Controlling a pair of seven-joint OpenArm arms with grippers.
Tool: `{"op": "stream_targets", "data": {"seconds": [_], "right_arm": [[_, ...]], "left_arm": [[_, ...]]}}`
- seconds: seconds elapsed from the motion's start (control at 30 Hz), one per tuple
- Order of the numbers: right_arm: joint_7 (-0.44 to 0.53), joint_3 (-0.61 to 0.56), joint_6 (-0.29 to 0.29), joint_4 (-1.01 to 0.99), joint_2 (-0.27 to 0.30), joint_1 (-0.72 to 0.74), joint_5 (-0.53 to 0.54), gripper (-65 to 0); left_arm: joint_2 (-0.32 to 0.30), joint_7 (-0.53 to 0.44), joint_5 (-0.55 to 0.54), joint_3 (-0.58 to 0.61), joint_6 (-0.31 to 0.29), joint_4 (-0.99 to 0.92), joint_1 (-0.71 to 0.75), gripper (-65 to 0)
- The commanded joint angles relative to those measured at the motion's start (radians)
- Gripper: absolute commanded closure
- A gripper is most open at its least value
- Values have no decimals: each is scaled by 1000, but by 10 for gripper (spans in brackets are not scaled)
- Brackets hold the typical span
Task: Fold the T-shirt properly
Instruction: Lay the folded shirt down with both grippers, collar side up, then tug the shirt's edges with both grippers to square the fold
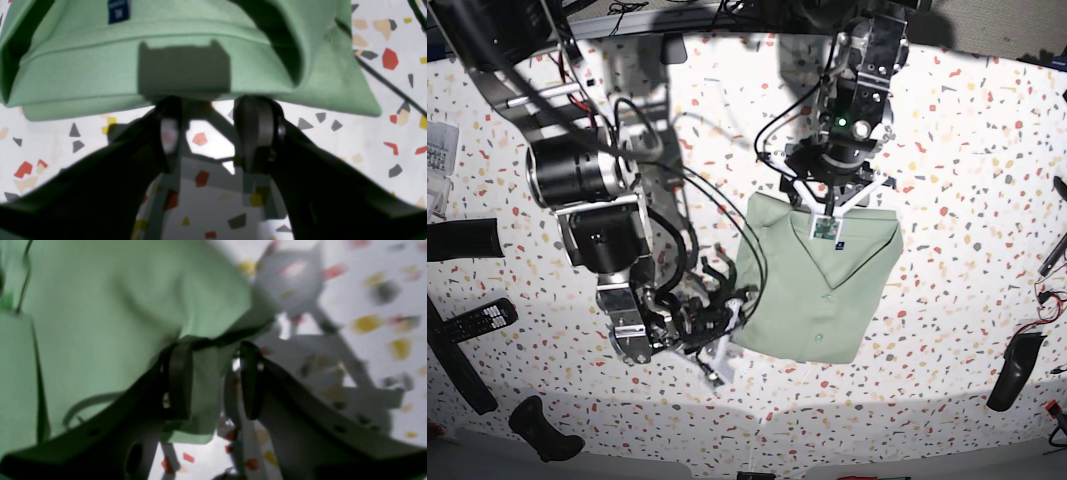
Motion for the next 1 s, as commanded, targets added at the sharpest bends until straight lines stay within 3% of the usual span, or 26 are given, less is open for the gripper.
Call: {"op": "stream_targets", "data": {"seconds": [0.0, 0.07, 0.13, 0.3, 0.47, 0.57, 0.7, 0.77, 0.83, 0.9, 0.97], "right_arm": [[-2, 0, 9, 18, 10, 25, 37, -225], [-50, 0, 40, 22, 28, 16, 112, -225], [-100, 0, 115, 33, 53, 6, 195, -225], [-207, 0, 115, 133, 136, -60, 370, -225], [-248, 0, 115, 300, 200, -168, 498, -225], [-236, 1, 115, 402, 217, -200, 597, -225], [-317, 0, 115, 494, 204, -195, 714, -225], [-304, 0, 115, 517, 193, -195, 716, -225], [-186, 0, 115, 520, 188, -190, 670, -225], [-3, 0, 115, 517, 177, -183, 513, -225], [116, 0, 115, 495, 151, -172, 349, -225]], "left_arm": [[5, 24, 16, 3, -4, 9, -1, -276], [4, 21, 77, 2, -4, 9, -1, -276], [4, 20, 163, 2, -2, 9, -1, -276], [-8, 18, 263, 2, 111, 9, -15, -276], [-59, 18, 262, 2, 158, 9, -41, -276], [-93, 21, 263, 2, 200, 9, -51, -276], [-145, 23, 263, 2, 216, 9, -74, -276], [-169, 47, 262, 2, 238, 9, -97, -276], [-181, 100, 262, 2, 275, 10, -120, -276], [-179, 122, 261, 2, 291, 14, -134, -276], [-172, 97, 246, 3, 283, 26, -140, -275]]}}
